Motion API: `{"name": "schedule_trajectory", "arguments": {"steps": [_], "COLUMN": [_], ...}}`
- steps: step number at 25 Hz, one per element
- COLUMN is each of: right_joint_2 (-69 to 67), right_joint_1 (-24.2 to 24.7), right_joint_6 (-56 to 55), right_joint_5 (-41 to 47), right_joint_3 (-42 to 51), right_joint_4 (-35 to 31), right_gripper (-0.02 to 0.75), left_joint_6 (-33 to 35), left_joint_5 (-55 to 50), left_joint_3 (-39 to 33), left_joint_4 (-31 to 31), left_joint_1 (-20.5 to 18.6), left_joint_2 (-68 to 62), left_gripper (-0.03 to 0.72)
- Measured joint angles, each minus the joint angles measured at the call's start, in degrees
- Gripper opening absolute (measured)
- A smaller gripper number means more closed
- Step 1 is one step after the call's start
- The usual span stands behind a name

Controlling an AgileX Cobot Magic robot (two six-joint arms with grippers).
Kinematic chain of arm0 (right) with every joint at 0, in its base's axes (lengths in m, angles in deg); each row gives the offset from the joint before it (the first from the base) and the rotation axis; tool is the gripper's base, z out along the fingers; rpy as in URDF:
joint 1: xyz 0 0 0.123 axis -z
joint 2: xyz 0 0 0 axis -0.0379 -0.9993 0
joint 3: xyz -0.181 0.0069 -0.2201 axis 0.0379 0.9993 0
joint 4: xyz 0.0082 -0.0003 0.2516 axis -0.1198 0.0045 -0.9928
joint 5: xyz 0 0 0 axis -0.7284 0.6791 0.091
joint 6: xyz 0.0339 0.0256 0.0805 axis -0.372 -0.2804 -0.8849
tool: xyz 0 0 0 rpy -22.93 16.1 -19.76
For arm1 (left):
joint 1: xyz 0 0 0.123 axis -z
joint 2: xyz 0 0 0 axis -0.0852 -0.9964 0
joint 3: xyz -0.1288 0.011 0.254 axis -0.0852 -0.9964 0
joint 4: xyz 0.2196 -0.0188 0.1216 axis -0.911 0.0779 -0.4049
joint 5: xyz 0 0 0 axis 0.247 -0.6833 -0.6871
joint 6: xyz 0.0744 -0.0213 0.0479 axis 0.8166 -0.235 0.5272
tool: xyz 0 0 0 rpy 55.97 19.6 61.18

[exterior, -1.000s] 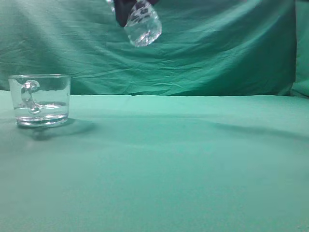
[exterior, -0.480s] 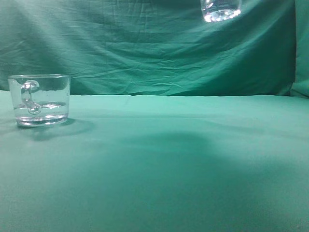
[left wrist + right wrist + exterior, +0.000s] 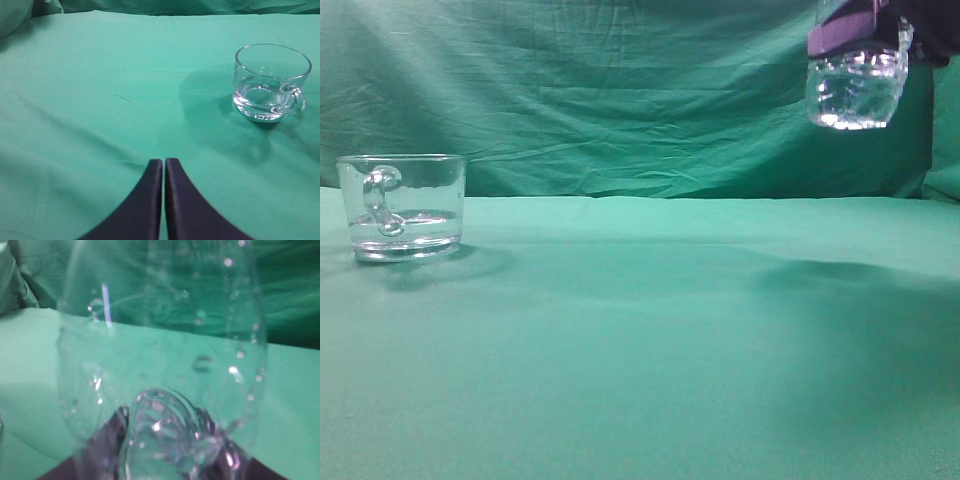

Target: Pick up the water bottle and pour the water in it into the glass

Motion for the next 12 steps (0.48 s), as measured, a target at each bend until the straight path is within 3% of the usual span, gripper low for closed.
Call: {"name": "schedule_trajectory", "arguments": {"steps": [5,12], "right_joint_2": [-6.3,-15.8], "right_joint_1": [0.2,0.2], "right_joint_6": [1.0,7.9], "right_joint_5": [-2.6,-14.3], "right_joint_3": [0.1,0.1], "right_joint_4": [0.1,0.2], "right_gripper": [0.303,0.303], "left_joint_6": [0.0,0.0], "left_joint_5": [0.0,0.0], "left_joint_3": [0.0,0.0], "left_joint_4": [0.0,0.0], "left_joint_1": [0.0,0.0], "left_joint_2": [0.0,0.0], "left_gripper": [0.000,0.000]}}
